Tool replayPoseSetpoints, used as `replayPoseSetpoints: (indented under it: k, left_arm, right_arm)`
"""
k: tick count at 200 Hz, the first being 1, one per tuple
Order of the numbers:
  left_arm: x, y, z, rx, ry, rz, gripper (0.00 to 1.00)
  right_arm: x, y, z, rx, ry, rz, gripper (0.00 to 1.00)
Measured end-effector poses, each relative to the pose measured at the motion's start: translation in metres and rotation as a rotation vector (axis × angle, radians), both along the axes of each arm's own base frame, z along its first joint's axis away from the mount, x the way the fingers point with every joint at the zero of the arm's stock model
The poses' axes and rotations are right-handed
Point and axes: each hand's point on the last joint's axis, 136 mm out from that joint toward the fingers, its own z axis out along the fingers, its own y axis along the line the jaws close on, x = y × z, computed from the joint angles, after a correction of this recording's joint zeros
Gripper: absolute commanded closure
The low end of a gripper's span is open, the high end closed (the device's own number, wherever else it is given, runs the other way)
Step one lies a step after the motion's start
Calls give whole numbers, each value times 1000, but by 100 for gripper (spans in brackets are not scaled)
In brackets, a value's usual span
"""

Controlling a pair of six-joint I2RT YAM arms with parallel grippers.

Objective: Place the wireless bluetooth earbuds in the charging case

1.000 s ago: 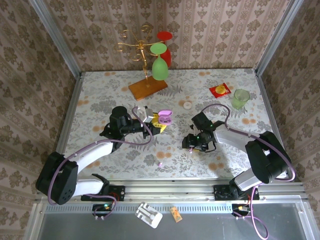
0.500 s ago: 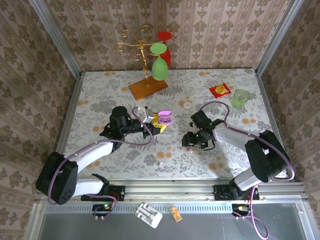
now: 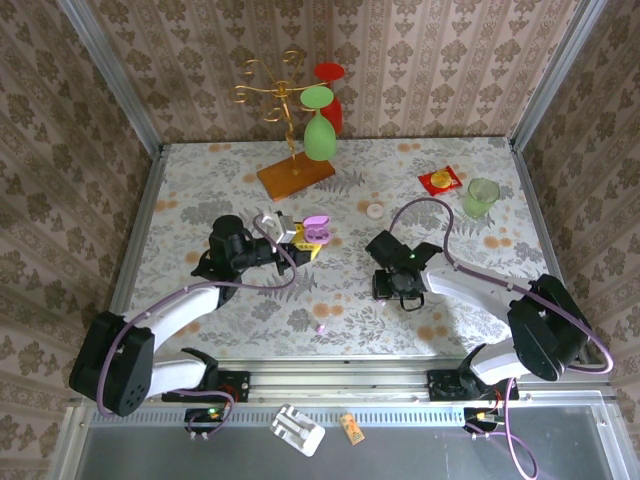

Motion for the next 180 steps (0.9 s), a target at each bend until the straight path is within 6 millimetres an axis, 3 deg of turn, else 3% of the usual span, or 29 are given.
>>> replayPoseSetpoints:
  k: [33, 59, 89, 110, 180]
  left_arm:
    - [4, 1, 1, -1, 3, 24, 75]
    - [8, 2, 2, -1, -5, 51, 75]
    - [13, 3, 6, -9, -23, 77, 74]
    - [18, 3, 12, -27, -57, 93, 74]
    - [26, -2, 4, -19, -43, 92, 74]
  right_arm:
    - [6, 2, 11, -40, -20, -13, 51]
    - [6, -1, 7, -99, -5, -23, 51]
    - [7, 8, 5, -164, -1, 14, 58]
    - [9, 13, 0, -191, -4, 22, 61]
    - [9, 23, -24, -270, 27, 43, 68]
